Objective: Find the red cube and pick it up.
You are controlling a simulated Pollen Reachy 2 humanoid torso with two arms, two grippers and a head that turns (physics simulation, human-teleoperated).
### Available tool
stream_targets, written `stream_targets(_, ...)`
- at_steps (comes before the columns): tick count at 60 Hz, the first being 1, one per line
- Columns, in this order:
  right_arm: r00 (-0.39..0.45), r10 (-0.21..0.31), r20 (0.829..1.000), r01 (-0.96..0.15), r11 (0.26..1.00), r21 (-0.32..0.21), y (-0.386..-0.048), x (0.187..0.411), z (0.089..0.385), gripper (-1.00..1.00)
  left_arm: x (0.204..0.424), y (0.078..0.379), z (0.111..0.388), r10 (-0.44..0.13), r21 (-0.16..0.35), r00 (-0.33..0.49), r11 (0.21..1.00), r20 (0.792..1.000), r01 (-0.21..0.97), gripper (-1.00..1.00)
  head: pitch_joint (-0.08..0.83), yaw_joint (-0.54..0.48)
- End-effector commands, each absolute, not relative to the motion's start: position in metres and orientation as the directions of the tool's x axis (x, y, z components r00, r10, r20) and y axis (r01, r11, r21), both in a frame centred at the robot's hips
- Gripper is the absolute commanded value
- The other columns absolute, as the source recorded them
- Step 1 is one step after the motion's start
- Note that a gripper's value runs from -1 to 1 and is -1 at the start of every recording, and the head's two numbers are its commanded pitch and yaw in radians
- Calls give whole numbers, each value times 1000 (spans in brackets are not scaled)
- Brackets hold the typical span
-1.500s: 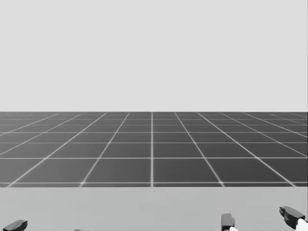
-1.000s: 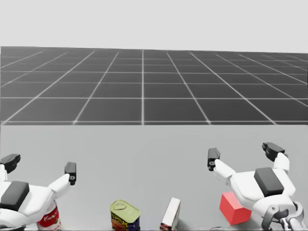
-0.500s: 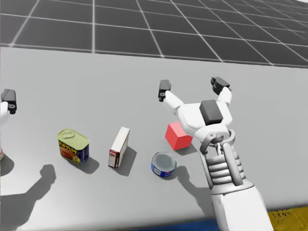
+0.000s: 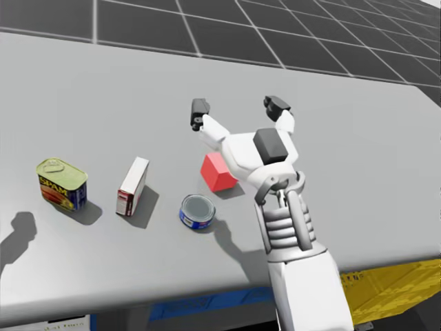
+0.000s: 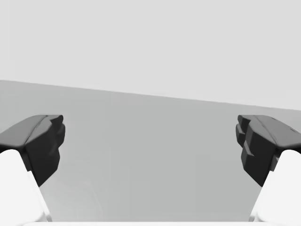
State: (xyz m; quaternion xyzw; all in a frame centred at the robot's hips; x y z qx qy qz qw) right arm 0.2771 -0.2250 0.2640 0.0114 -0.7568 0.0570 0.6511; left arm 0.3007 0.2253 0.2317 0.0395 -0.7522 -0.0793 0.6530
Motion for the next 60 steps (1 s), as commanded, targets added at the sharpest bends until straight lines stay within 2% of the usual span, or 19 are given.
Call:
stream_targets(1, -85, 21, 996, -166, 985, -35, -238, 262, 257, -1000, 301, 226, 232, -156, 164, -142, 985, 977, 46, -1000, 637, -381)
stream_targets(4, -67, 19, 998, -177, 984, -30, -242, 261, 252, -1000, 301, 226, 232, -155, 163, -141, 986, 978, 46, -1000, 636, -381)
stream_targets(12, -13, 53, 999, -167, 984, -54, -255, 260, 225, -1000, 302, 227, 232, -156, 164, -142, 985, 977, 44, -1000, 636, -379)
stream_targets(20, 35, 39, 999, -168, 985, -33, -261, 266, 198, -1000, 302, 227, 232, -158, 165, -139, 985, 978, 43, -1000, 638, -380)
stream_targets(24, 56, 13, 998, -177, 984, -3, -263, 271, 189, -1000, 302, 227, 232, -158, 166, -139, 985, 978, 44, -1000, 639, -382)
stream_targets(30, 71, 21, 997, -175, 984, -8, -265, 279, 177, -1000, 302, 227, 232, -159, 166, -140, 985, 977, 43, -1000, 640, -380)
stream_targets(36, 104, 39, 994, -177, 984, -20, -267, 287, 166, -1000, 302, 227, 232, -160, 168, -139, 985, 977, 42, -1000, 644, -378)
stream_targets(49, 190, 12, 982, -181, 983, 23, -271, 310, 149, -1000, 302, 227, 231, -162, 169, -139, 985, 977, 40, -1000, 646, -375)
stream_targets(60, 245, 15, 969, -199, 979, 35, -270, 325, 142, -1000, 302, 227, 231, -161, 167, -138, 985, 977, 39, -1000, 642, -375)
